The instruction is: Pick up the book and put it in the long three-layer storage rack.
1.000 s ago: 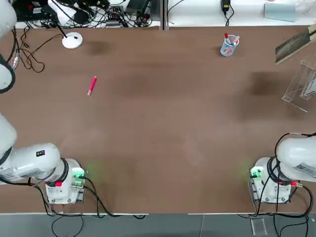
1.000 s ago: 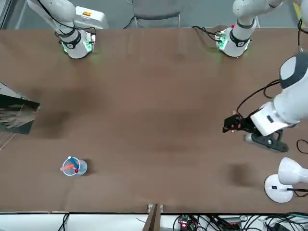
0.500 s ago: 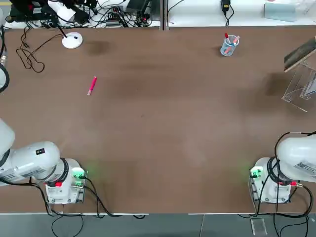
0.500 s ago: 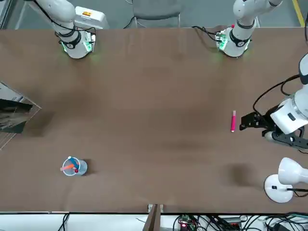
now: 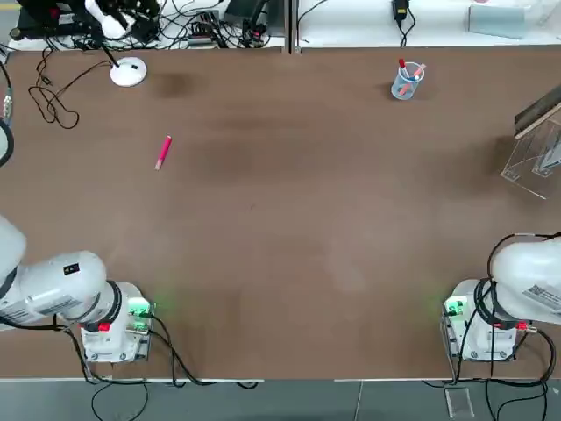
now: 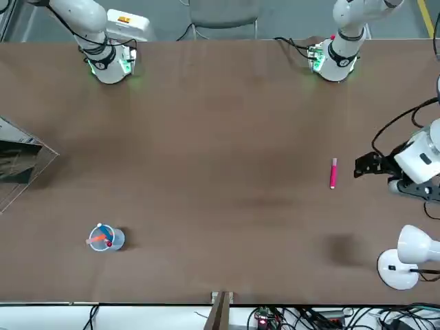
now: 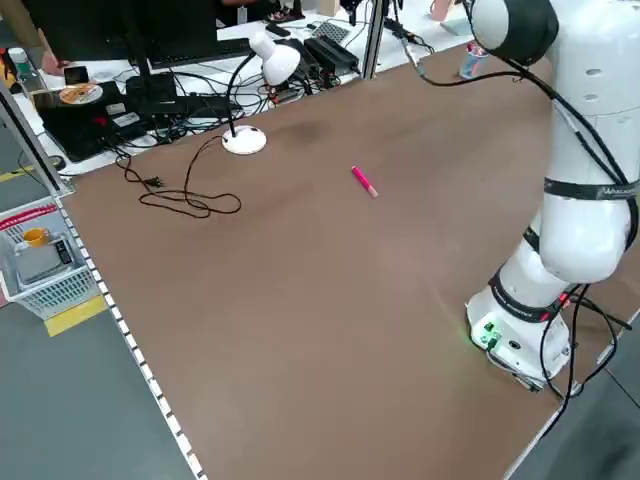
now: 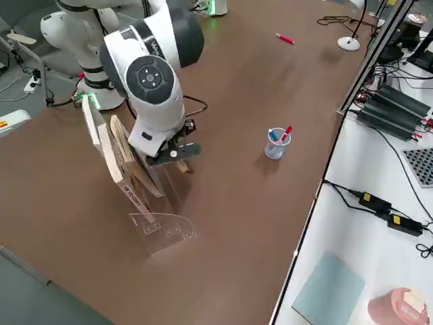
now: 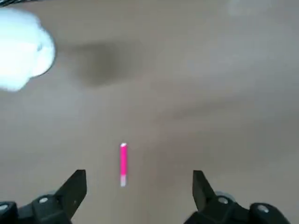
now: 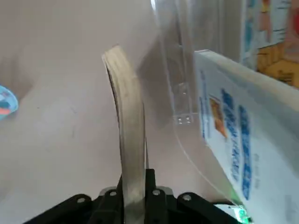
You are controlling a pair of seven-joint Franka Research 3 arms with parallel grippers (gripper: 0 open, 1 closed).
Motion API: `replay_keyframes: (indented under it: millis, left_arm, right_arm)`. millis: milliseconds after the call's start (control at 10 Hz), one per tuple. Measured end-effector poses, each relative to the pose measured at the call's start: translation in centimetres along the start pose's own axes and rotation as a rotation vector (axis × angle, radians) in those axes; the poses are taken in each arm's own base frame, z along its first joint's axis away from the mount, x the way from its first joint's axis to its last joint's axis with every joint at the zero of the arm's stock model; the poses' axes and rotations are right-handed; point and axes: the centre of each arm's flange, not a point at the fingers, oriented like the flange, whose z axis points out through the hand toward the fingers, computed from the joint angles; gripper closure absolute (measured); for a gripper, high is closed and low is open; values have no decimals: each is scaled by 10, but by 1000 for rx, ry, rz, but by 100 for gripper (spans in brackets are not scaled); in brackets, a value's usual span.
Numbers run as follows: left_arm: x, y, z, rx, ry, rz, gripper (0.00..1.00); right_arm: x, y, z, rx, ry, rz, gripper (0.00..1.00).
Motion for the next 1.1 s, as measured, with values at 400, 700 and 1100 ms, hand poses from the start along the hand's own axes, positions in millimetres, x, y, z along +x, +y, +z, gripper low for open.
replay_keyframes:
  millis: [400,700,1100]
  left_arm:
    - [-16,-16,-5,38,-43,-43,0]
    - [-28,-36,-5,76,-62,-75,0]
    - [-55,-45,-10,94,-88,-84,0]
  right_arm:
    - [0,3,-19,-46,40,3,84]
    - [16,5,-10,-83,41,12,84]
    - [34,8,7,-121,28,29,84]
